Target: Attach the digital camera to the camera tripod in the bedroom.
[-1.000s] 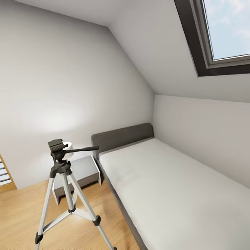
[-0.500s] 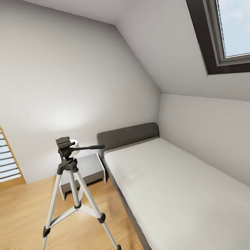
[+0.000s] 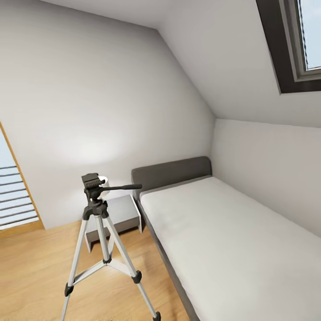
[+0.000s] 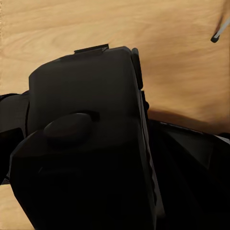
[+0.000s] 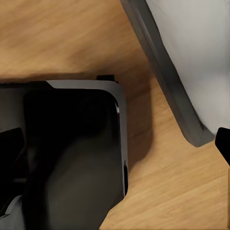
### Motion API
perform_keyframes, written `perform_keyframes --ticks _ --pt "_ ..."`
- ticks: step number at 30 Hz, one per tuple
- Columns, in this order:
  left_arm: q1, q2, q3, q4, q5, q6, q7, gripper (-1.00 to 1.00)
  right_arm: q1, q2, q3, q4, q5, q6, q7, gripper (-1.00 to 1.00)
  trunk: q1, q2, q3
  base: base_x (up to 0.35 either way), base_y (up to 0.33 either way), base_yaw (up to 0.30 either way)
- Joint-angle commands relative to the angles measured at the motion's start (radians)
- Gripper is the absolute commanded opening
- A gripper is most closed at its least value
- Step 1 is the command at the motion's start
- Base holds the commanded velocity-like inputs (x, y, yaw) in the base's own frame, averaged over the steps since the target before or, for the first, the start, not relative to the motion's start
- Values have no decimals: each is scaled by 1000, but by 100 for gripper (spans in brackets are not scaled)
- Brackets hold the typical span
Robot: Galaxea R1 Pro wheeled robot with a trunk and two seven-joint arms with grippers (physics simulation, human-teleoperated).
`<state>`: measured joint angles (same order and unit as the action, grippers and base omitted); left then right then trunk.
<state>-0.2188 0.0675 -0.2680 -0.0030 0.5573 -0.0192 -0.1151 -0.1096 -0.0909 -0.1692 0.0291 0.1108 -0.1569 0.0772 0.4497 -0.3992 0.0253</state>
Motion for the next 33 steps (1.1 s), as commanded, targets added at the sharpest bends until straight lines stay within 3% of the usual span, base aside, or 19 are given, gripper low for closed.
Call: perform_keyframes --ticks 1,33 --pt "-1 0 -9 1 8 -2 -5 -100 -1 -1 -8 3 10 -6 1 100 0 -1 -1 0 0 144" --pt "-1 0 -10 1 7 -1 -9 -100 -1 -7 -1 2 13 -9 -1 100 0 -1 -27 0 0 165"
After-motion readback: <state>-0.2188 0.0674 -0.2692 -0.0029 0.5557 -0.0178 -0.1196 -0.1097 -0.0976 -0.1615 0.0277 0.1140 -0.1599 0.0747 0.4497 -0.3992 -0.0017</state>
